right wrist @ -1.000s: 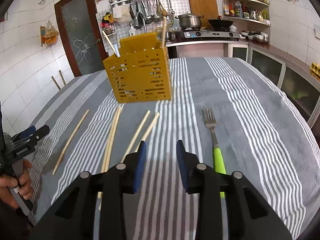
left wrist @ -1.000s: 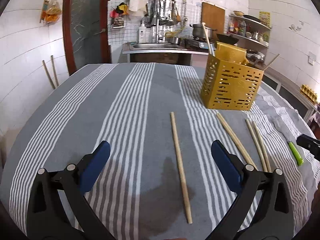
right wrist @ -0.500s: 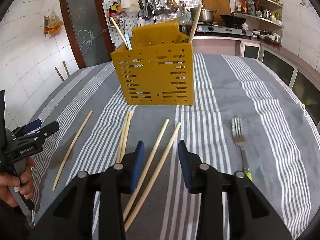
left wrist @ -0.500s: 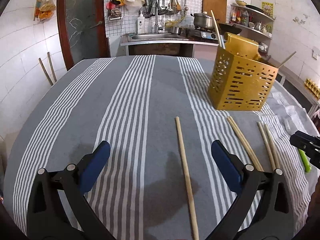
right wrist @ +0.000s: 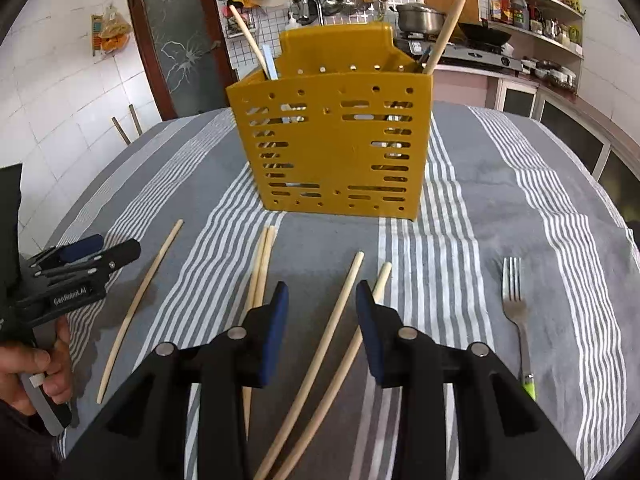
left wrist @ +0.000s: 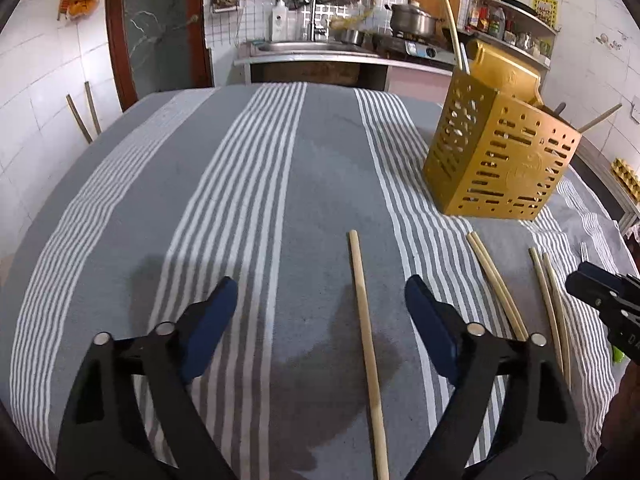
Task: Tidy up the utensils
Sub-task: 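Move both tools down over the loose wooden chopsticks on the cloth, then close the left tool on a wooden chopstick while the right tool closes on another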
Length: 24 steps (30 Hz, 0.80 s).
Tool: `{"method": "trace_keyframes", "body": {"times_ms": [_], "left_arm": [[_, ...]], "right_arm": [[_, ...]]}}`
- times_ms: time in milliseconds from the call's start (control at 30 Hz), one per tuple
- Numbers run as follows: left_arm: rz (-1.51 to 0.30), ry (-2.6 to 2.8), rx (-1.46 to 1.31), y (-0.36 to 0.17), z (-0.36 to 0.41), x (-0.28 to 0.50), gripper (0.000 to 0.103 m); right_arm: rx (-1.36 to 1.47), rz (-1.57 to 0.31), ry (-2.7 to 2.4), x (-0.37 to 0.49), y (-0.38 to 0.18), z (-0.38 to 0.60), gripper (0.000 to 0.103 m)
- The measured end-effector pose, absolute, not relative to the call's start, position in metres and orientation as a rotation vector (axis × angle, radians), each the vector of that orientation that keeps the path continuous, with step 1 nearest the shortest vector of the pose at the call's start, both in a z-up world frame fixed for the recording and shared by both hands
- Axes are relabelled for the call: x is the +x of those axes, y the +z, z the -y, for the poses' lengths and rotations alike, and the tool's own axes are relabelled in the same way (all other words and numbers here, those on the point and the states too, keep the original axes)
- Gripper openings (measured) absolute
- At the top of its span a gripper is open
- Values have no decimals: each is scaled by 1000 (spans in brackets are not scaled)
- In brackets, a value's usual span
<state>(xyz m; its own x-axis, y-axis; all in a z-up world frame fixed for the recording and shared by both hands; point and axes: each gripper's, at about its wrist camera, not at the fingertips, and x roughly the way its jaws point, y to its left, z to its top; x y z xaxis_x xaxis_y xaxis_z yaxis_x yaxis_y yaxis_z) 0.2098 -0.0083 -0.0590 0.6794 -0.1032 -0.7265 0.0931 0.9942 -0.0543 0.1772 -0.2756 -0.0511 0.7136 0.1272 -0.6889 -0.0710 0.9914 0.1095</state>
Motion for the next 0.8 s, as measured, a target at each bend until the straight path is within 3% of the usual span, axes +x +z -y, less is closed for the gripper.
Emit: {"method": "trace_keyframes", "body": {"times_ms": [300,600,800], "left_arm": [[-857,-130,-21,-70,14,223,61],[-897,-154,-4,-80,22,236,49],[-917,-152,12,-87,21,246,47]], "right_arm": [[49,-799,153,203,-55,252,34],[-10,-862,159,219,-74,235,34],[-46,-892,151,233,-80,228,32]]}}
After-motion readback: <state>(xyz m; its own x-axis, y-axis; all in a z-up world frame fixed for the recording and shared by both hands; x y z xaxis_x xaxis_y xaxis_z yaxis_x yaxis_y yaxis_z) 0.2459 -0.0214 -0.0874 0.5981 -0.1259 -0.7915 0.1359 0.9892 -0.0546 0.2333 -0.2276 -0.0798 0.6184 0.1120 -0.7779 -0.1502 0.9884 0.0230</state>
